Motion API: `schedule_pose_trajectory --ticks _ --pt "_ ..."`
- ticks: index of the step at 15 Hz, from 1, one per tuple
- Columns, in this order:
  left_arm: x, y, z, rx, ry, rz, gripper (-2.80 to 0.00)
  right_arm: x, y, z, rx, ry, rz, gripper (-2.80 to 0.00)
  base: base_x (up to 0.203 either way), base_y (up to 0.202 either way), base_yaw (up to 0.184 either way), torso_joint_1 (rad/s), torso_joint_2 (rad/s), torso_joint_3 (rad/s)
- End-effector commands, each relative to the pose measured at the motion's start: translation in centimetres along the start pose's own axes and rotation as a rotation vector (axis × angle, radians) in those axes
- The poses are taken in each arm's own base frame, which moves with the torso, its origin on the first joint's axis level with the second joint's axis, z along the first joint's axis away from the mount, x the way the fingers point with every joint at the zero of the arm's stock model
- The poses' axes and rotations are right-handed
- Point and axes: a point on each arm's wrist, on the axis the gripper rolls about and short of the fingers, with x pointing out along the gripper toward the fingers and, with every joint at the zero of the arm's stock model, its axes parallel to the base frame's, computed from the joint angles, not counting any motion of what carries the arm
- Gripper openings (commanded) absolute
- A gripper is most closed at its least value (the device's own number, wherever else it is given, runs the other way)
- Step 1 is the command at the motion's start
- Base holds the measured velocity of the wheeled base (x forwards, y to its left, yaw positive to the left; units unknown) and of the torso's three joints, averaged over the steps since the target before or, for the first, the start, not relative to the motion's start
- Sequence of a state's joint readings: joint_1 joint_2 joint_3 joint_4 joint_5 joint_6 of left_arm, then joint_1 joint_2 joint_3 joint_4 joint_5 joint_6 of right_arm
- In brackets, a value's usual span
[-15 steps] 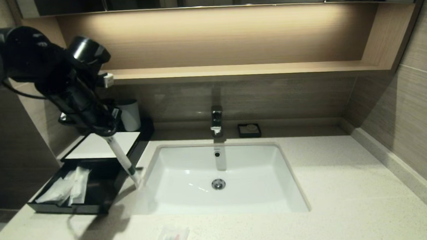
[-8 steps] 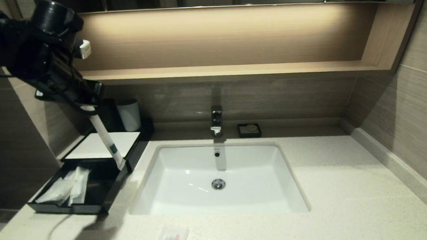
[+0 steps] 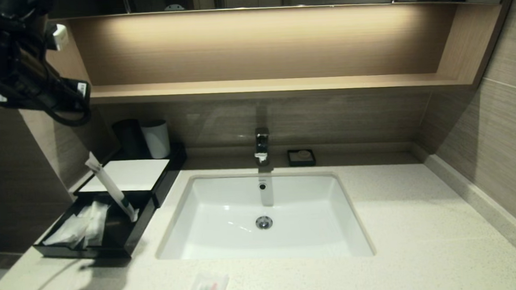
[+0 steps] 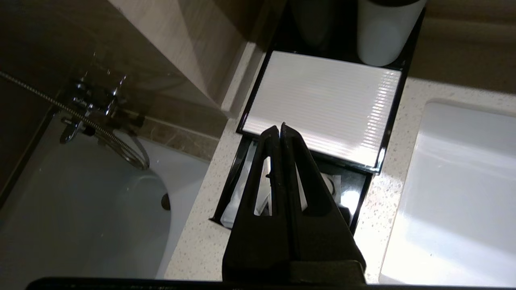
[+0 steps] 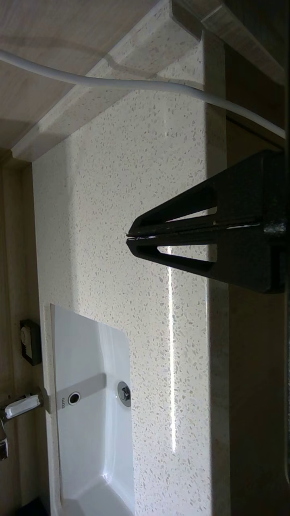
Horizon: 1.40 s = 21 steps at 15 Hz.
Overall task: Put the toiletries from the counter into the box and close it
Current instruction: Place the bathroom toiletry into the drawer, then pick up the bathroom toiletry
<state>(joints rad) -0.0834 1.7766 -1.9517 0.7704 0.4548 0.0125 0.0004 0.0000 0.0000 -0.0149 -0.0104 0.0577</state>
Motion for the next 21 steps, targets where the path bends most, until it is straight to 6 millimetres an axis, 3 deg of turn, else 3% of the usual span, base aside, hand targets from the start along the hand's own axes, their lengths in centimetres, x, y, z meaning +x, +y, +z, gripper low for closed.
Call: schedule_pose_trajectory --ticks 1,6,9,12,15,16,18,21 --pt "0.1 1.1 -0.6 -0.021 0.052 0.026 -2.80 0.0 0.0 0.0 0.001 0.001 -0.001 -2.80 0.000 0.000 0.000 0.000 0.00 0.000" --pt "1.7 2.3 -1.4 -0.046 0.119 0.070 -2.80 0.0 0.0 0.0 0.001 0.001 -0.001 -2.80 0.000 0.000 0.000 0.000 0.00 0.000" --pt "2.3 2.5 -2.4 -0.048 0.175 -0.002 -2.80 0.0 0.0 0.0 0.001 0.001 0.000 -2.80 0.000 0.000 0.000 0.000 0.00 0.000" --pt "1.2 3.6 -3.8 -0.042 0.295 -0.002 -2.80 0.0 0.0 0.0 0.001 0.001 0.001 -2.80 0.000 0.000 0.000 0.000 0.00 0.000" --pt "-2.9 4.4 -8.1 0.073 0.691 -0.091 -2.80 0.0 0.0 0.0 0.001 0.001 0.000 -2.80 0.000 0.000 0.000 0.000 0.00 0.000" --pt "-5.3 4.4 -8.9 0.056 0.737 -0.230 -2.80 0.0 0.0 0.0 0.001 0.001 -0.001 -2.80 0.000 0.000 0.000 0.000 0.00 0.000" --pt "-8.2 3.8 -9.4 0.032 0.706 -0.512 -2.80 0.0 0.0 0.0 0.001 0.001 0.001 -2.80 0.000 0.000 0.000 0.000 0.00 0.000" --pt "-8.4 2.5 -11.5 0.247 0.752 -0.700 -2.80 0.0 0.0 0.0 0.001 0.001 -0.001 -2.80 0.000 0.000 0.000 0.000 0.00 0.000"
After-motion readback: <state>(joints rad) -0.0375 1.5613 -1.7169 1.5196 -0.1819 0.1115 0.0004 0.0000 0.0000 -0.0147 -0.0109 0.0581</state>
